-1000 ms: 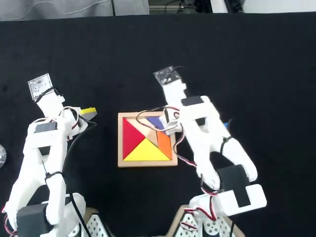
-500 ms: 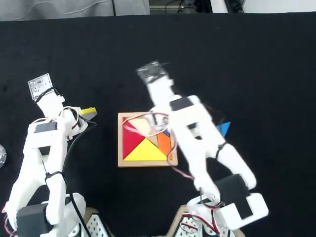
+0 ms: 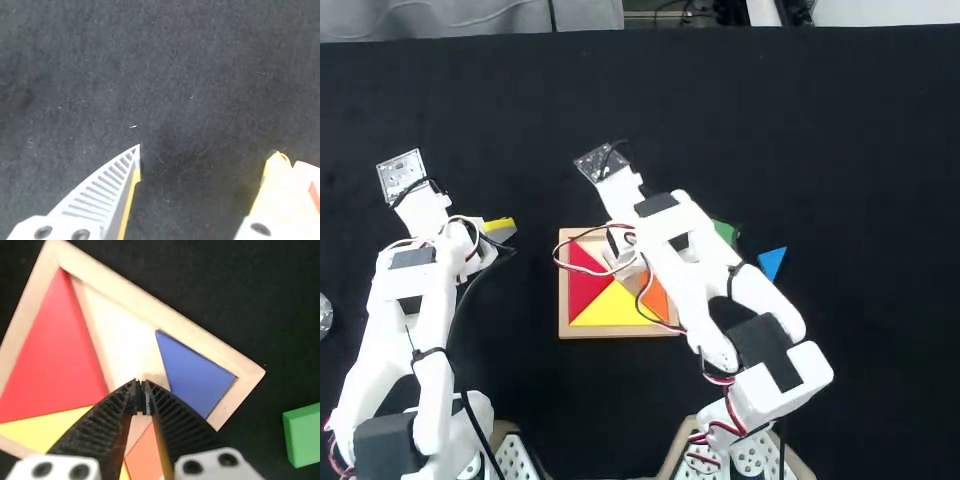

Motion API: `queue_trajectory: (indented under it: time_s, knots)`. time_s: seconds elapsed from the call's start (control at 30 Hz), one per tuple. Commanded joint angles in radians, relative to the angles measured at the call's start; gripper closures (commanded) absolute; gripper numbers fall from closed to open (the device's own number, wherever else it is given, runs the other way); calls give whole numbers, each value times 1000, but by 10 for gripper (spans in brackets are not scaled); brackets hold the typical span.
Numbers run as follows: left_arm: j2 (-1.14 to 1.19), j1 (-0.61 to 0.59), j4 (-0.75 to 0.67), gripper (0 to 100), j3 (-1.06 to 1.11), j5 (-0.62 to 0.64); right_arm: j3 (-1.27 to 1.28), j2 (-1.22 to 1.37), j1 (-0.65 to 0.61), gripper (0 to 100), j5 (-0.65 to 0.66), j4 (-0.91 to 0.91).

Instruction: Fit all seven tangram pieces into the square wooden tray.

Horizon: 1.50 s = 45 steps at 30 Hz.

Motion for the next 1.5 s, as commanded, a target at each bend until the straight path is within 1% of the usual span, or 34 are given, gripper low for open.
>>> queue_trajectory:
  time_s: [0.0,0.13,0.27,0.33,0.43,0.5,0.57,0.63,0.73,0.77,0.8,0.9,0.97,1.03,1.13,1.27,1.33,1.47]
  knots:
    - [-25,-12,-17,629,-8,-2,-50,-5,5,988,-3,43]
    - [-25,-12,-17,629,-8,-2,-47,-64,5,988,-3,48]
    - [-25,-12,-17,629,-8,-2,8,-228,14,988,-3,44]
    - [-25,-12,-17,629,-8,-2,50,-343,68,988,-3,44]
    - [-25,-12,-17,629,-8,-2,108,-501,219,987,-9,41]
    - [-25,-12,-17,629,-8,-2,140,-555,318,987,-9,41]
    - [-25,-12,-17,629,-8,-2,163,-556,376,987,-3,41]
    - [-25,-12,-17,629,-8,-2,174,-521,396,985,18,41]
    - [-25,-12,-17,629,-7,-2,157,-418,393,973,143,41]
    - [-25,-12,-17,629,-7,-2,134,-375,393,943,175,46]
    - [-25,-12,-17,629,-7,-2,104,-331,399,888,201,48]
    - [-25,-12,-17,629,-7,-2,12,-200,416,676,290,61]
    - [-25,-12,-17,629,-7,-2,-48,-125,385,570,440,133]
    - [-25,-12,-17,629,-7,-2,-104,-58,345,507,551,201]
    - [-25,-12,-17,629,-7,-2,-171,19,322,494,551,219]
    - [-25,-13,-17,629,-7,-2,-240,68,324,494,476,219]
    - [-25,-13,-17,629,-7,-2,-249,90,324,494,471,218]
    - [-25,-13,-17,629,-7,-2,-252,137,367,494,474,183]
